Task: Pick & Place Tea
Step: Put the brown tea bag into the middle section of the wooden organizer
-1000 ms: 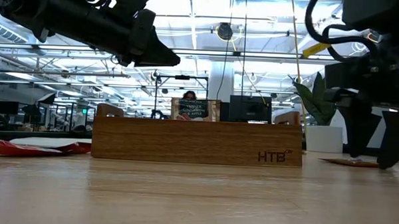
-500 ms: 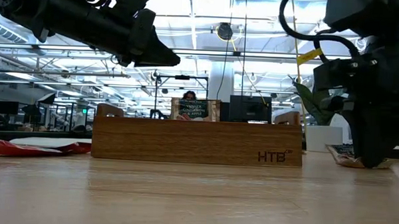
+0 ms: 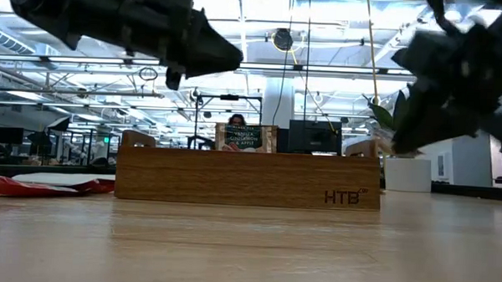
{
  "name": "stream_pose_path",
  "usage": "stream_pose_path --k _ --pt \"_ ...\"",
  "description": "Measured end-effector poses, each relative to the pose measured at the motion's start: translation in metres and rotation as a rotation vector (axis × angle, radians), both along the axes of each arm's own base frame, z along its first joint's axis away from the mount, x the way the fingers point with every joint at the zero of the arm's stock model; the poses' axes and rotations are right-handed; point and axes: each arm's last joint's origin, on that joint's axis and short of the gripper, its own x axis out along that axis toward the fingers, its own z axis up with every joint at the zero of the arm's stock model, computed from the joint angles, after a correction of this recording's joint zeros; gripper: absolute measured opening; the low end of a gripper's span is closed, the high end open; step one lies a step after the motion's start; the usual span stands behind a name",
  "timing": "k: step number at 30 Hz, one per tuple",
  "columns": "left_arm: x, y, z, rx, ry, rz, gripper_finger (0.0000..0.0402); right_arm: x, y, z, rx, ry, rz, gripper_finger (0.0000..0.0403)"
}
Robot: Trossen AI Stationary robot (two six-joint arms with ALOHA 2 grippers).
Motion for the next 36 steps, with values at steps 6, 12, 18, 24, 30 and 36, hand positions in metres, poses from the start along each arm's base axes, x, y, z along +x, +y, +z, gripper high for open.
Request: stream_pose_path --k 6,12,18,24,30,36 --pt "0.024 0.004 0.015 -0.052 0.061 0.014 0.0089 0.019 -0.002 0.010 -0.204 -0.120 0.058 0.0003" --pt "0.054 0.003 0.018 -0.015 0.080 -0.013 0.0121 0.039 -0.005 0.022 -0.307 -0.215 0.056 0.0002" --pt "0.073 0.018 0.013 -0.039 0.085 0.018 0.0197 0.048 -0.002 0.030 -0.313 -0.273 0.071 0.0002" --pt "0.086 0.023 0.022 -0.073 0.014 -0.074 0.0234 0.047 -0.003 0.025 -0.317 -0.299 0.090 0.0002" --pt "0.092 0.033 0.033 -0.072 -0.020 -0.052 0.0229 0.046 -0.004 0.023 -0.320 -0.310 0.095 0.0002" --pt "0.092 0.044 0.034 -0.138 -0.031 -0.025 0.0213 0.047 -0.003 0.024 -0.333 -0.302 0.107 0.0002"
